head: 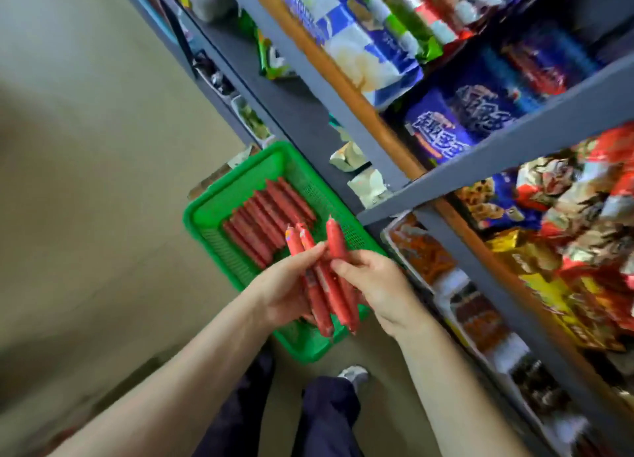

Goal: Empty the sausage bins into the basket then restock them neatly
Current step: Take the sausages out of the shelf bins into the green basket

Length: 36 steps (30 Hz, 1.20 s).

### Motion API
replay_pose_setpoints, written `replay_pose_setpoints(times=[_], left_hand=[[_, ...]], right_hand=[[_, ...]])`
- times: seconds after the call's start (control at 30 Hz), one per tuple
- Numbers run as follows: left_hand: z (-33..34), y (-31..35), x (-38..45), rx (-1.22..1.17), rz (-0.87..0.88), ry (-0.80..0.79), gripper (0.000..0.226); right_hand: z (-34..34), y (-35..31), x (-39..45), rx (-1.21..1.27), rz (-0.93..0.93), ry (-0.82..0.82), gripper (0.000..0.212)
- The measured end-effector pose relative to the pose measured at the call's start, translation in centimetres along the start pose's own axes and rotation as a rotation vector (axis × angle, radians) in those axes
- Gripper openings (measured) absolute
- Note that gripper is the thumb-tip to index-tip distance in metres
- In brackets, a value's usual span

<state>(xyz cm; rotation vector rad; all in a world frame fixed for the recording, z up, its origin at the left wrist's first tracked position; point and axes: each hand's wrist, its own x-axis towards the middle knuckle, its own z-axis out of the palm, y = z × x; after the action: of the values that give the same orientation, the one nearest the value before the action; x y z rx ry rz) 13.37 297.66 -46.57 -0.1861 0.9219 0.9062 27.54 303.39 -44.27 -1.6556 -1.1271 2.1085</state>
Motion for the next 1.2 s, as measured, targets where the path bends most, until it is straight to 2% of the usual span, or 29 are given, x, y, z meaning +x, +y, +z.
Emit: replay_pose_setpoints(times=[0.17,0.23,0.3,0.37,0.47,0.6,0.77,0.87,0.97,1.2], left_hand=[[-5.5,-0.6,4.5,0.022,-0.005,0.057,0.030],[-7.2,-1.2,5.8,0.049,0.012,0.102,0.032],[-8.1,-2.0,6.7,0.060,0.022,0.174,0.032],[-8.5,-2.9,7.6,0.053,0.020,0.201,0.039],[-8.7,-4.4,9.0,0.011,0.011,0.208,0.044],[-8.6,-5.9,9.7,0.011,-0.014,0.137,0.029],[-8.9,-7.4,10.4,0.053,-0.044,0.069,0.034],[-9.5,-8.1,11.5,0.029,-0.046,0.122,0.031],[-10.2,-8.8,12.5,0.013,-0.055,0.258,0.008],[-12.1,-9.8,14.4,0.008,-0.069,0.378,0.012]], right_hand=[[0.4,4.0,5.1,0.139,0.035,0.086,0.013],[-0.1,5.3,6.4,0.082,0.034,0.111,0.005],[-0.3,6.6,7.3,0.000,0.044,0.093,0.021],[-0.2,7.7,7.7,-0.105,0.062,0.051,0.027],[0.2,9.0,8.0,-0.255,0.107,0.008,0.015],[-0.2,11.0,8.6,-0.339,0.118,-0.003,0.013],[-1.6,13.5,9.0,-0.289,0.152,-0.004,0.014],[-3.2,14.2,9.5,-0.287,0.173,0.028,0.017],[-5.0,14.5,11.0,-0.375,0.160,0.139,0.022],[-6.4,15.8,16.8,-0.709,0.172,0.211,0.024]])
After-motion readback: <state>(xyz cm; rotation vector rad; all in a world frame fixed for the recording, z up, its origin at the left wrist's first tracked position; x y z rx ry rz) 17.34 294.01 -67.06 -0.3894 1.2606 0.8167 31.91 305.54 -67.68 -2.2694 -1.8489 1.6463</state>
